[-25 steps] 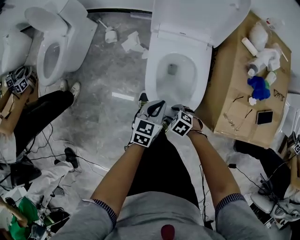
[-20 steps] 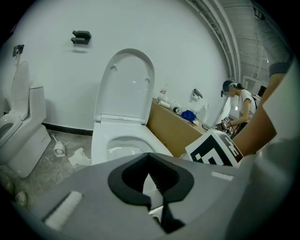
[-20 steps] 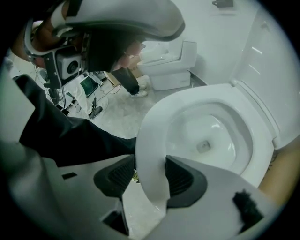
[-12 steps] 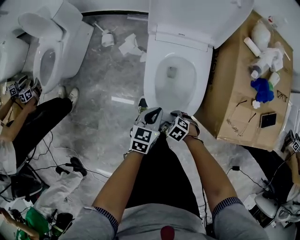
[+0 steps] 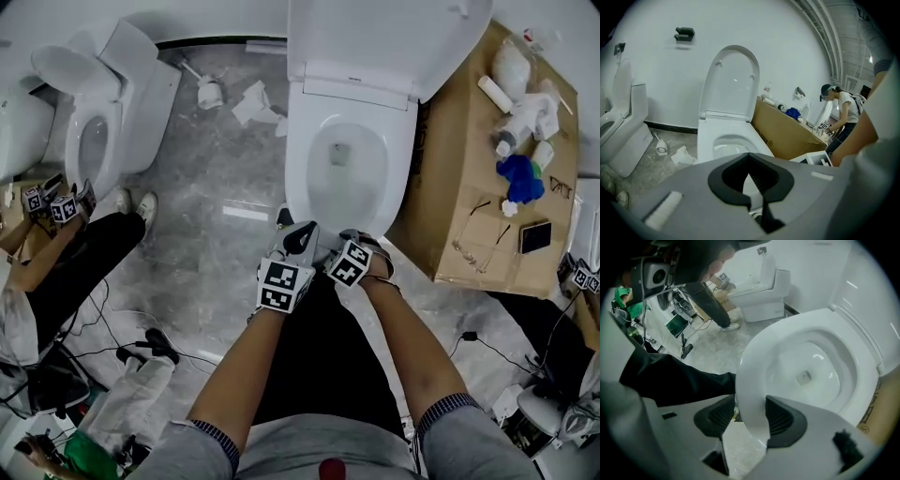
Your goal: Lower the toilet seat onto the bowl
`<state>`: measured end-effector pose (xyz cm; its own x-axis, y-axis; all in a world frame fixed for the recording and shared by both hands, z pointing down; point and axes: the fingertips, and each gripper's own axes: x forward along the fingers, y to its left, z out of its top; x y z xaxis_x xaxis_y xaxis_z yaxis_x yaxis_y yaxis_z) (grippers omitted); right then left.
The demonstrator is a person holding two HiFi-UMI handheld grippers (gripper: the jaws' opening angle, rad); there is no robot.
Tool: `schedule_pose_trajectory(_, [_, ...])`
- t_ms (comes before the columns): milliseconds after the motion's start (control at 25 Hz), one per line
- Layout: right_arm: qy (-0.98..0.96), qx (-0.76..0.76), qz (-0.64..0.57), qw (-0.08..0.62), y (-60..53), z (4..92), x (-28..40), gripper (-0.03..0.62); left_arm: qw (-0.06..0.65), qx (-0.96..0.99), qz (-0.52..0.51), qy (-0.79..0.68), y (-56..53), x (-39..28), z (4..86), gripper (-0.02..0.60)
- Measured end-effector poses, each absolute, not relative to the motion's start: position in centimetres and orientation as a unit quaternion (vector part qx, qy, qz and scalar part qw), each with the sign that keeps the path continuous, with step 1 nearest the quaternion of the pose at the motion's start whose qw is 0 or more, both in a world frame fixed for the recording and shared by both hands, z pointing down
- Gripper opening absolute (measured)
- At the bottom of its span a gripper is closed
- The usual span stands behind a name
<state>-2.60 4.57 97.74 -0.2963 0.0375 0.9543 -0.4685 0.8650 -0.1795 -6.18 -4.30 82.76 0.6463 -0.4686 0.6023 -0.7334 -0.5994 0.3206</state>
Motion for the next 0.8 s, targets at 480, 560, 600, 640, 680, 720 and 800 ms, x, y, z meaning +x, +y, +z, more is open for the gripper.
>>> schedule_pose_trajectory(480, [-0.776, 0.145, 0.229, 0.57, 4.2, 98.3, -2.6, 0.215, 0.281, 0.862, 0.235, -0.35, -4.4, -6.6, 83.0, 0.008])
schedule_pose_trajectory(560, [-0.782, 0.154, 0.24, 0.555, 3.6, 97.3, -2.5, 0.215, 0.277, 0.865, 0.233, -0.348, -4.7, -6.4, 82.3, 0.008])
schedule_pose_trajectory(600, [-0.784, 0.16, 0.246, 0.547, 3.4, 96.7, -2.4, 0.215, 0.275, 0.866, 0.232, -0.348, -4.9, -6.4, 82.0, 0.008])
schedule_pose_trajectory(640, [-0.787, 0.167, 0.251, 0.539, 3.2, 95.9, -2.3, 0.216, 0.272, 0.866, 0.232, -0.349, -5.1, -6.4, 81.7, 0.008])
schedule_pose_trajectory(680, [-0.79, 0.174, 0.253, 0.531, 2.8, 95.1, -2.2, 0.216, 0.27, 0.867, 0.231, -0.35, -5.3, -6.4, 81.5, 0.008])
schedule_pose_trajectory(720, [-0.793, 0.183, 0.253, 0.523, 2.4, 94.3, -2.0, 0.216, 0.268, 0.867, 0.231, -0.351, -5.5, -6.4, 81.2, 0.008])
schedule_pose_trajectory(800, [-0.801, 0.203, 0.251, 0.504, 1.7, 92.4, -1.8, 0.215, 0.262, 0.868, 0.232, -0.353, -5.9, -6.4, 80.3, 0.008])
